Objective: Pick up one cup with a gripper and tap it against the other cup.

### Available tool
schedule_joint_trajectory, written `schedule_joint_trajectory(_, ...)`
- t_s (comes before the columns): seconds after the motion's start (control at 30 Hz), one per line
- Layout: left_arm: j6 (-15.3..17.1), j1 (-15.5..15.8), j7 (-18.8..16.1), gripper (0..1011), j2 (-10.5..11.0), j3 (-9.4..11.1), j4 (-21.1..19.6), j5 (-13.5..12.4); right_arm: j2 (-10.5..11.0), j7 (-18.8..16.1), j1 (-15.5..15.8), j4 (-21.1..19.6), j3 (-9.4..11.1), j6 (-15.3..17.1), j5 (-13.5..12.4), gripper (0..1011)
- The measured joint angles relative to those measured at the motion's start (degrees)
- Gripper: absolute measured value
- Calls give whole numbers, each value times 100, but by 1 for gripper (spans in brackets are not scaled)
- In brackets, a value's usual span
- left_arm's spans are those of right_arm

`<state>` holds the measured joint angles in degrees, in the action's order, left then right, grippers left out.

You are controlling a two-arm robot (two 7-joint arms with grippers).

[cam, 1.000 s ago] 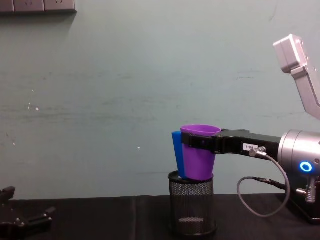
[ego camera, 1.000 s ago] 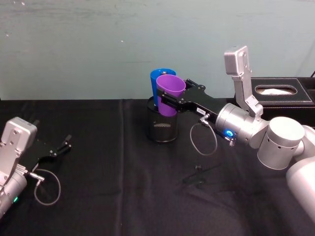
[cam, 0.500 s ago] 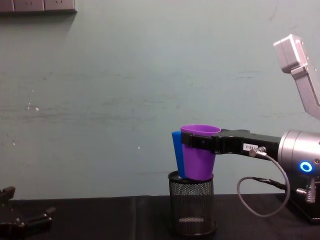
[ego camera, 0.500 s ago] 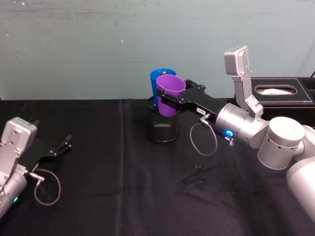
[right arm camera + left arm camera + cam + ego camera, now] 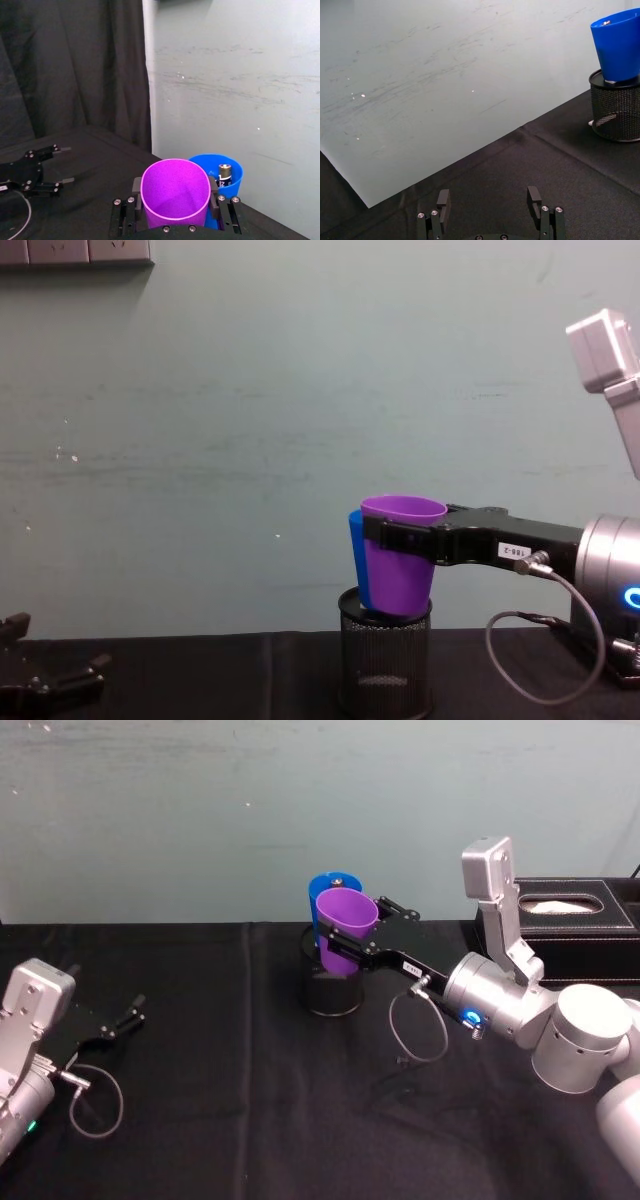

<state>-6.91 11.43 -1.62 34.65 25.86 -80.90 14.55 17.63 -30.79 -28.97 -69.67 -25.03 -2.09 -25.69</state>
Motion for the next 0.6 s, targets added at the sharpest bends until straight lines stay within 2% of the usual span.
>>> schedule_joint_trajectory(0.27,0,0,0,1000,0,0,0,0,178,112,284,-508,20,88,27,735)
schedule_joint_trajectory(0.47,0,0,0,1000,0,0,0,0,317,176,600,-868,48,93,18,735)
schedule_joint_trajectory(0.6,0,0,0,1000,0,0,0,0,405,263,829,-1055,26,54,101,735)
